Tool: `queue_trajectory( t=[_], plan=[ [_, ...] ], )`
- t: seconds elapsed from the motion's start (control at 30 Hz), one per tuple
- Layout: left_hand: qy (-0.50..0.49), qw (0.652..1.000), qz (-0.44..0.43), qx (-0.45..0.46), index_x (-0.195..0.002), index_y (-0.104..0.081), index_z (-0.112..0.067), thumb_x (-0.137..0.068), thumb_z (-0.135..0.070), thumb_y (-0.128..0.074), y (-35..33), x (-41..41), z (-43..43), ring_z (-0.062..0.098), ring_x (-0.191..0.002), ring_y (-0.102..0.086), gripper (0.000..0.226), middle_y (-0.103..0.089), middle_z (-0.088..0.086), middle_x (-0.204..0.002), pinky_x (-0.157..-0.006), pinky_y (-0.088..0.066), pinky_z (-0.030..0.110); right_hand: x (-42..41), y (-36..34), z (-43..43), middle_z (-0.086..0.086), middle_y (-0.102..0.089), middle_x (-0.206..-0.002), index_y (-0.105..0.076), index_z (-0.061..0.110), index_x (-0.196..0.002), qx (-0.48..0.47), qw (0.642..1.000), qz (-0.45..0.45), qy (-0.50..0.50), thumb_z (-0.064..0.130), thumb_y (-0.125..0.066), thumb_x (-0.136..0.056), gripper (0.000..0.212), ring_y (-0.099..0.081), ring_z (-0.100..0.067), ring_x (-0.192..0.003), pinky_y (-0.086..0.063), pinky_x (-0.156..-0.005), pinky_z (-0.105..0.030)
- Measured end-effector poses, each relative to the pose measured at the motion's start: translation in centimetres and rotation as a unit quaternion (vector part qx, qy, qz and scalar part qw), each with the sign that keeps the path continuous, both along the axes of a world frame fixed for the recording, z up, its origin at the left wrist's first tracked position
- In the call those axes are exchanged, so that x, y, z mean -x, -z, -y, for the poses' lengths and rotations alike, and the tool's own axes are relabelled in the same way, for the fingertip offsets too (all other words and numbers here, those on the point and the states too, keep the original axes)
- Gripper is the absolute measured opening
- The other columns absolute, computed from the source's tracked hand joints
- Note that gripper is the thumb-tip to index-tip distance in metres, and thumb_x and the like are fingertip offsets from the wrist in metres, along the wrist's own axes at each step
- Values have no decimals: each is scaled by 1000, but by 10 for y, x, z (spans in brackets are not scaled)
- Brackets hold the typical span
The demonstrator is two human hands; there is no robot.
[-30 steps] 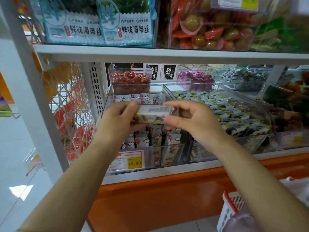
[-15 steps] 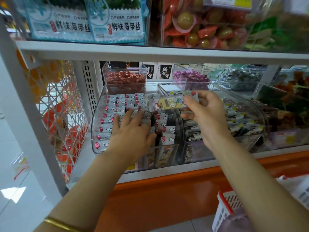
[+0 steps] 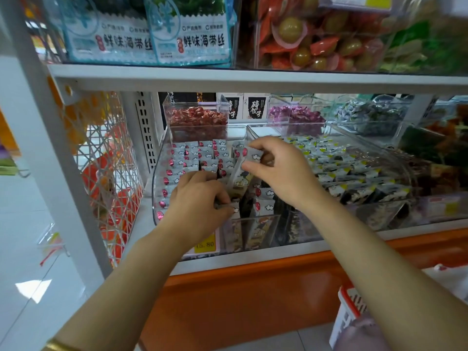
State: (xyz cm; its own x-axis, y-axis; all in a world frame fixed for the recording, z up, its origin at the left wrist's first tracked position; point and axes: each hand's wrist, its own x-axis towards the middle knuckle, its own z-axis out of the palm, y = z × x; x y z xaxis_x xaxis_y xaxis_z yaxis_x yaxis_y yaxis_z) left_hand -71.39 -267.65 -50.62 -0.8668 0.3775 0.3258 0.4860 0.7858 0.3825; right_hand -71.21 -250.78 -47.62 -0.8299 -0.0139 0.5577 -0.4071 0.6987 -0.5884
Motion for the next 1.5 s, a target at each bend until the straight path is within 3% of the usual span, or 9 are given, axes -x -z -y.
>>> queue_trajectory(
  t=[0.17,0.33,0.53,0.67,0.77,0.9,1.2,1.37,1.5],
  plan=[
    [-3,1000,-16,-6,-87,-65,-23,-81,-28,-67,2,-1,2,22,-130,-27,8,-47,0,-133,-104,-23,36,3,4,9,14,-53,-99,-60,14,-116,-40,999,22,-23,24,-70,-83,36,-49,-2,-86,-36,-68,-11],
    [4,1000,-15,-22,-82,-63,-24,-80,-25,-68,-2,-3,2,22,-124,-33,6,-50,-2,-124,-98,-25,32,5,10,16,12,-49,-78,-65,11,-96,-154,985,62,-40,24,-70,-82,20,-47,-2,-68,-37,-60,-21],
    [-4,997,26,-79,-75,-52,-31,-78,-22,-71,-17,-2,16,20,-116,-44,21,-54,-1,-114,-91,-36,28,5,9,15,-8,-67,-106,-69,12,-110,-305,940,124,-85,2,-44,-91,33,-55,-24,-102,-44,-90,-35],
    [-13,996,25,-82,-86,-56,-25,-86,-17,-61,-16,-2,19,14,-109,-45,10,-52,-3,-113,-85,-34,24,13,3,14,-6,-65,-117,-68,16,-112,-298,943,131,-65,-4,-43,-89,40,-56,-21,-110,-45,-96,-33],
    [-24,996,18,-87,-96,-60,-20,-90,-12,-55,-17,0,20,15,-110,-47,12,-52,0,-119,-83,-34,21,18,-4,10,-1,-70,-107,-72,15,-101,-230,964,119,-54,-6,-47,-86,36,-59,-6,-91,-45,-87,-22],
    [-35,994,12,-105,-101,-60,-18,-91,-11,-54,-19,1,21,14,-110,-46,13,-52,1,-121,-79,-30,16,29,-7,8,0,-70,-103,-73,16,-99,-201,976,80,-28,0,-57,-86,27,-57,-6,-90,-41,-80,-18],
    [-42,991,13,-130,-104,-60,-21,-91,-15,-54,-19,2,22,5,-104,-41,15,-51,-2,-124,-69,-27,8,44,1,20,5,-61,-98,-69,27,-90,-384,922,41,23,35,-68,-81,12,-42,-18,-107,-31,-84,-32],
    [-40,984,8,-176,-107,-59,-19,-92,-13,-52,-20,2,23,0,-68,-47,17,-52,1,-123,-52,-36,-3,34,-14,12,10,-56,-81,-59,17,-82,-145,987,53,-43,18,-62,-87,6,-51,-2,-76,-40,-66,-22],
    [-59,973,-4,-222,-116,-56,-22,-93,-14,-52,-21,1,23,8,-87,-57,25,-55,-1,-124,-53,-39,6,13,-26,2,7,-53,-81,-48,22,-79,35,998,-33,-32,11,-54,-92,18,-52,-2,-65,-39,-55,-11]
  ],
)
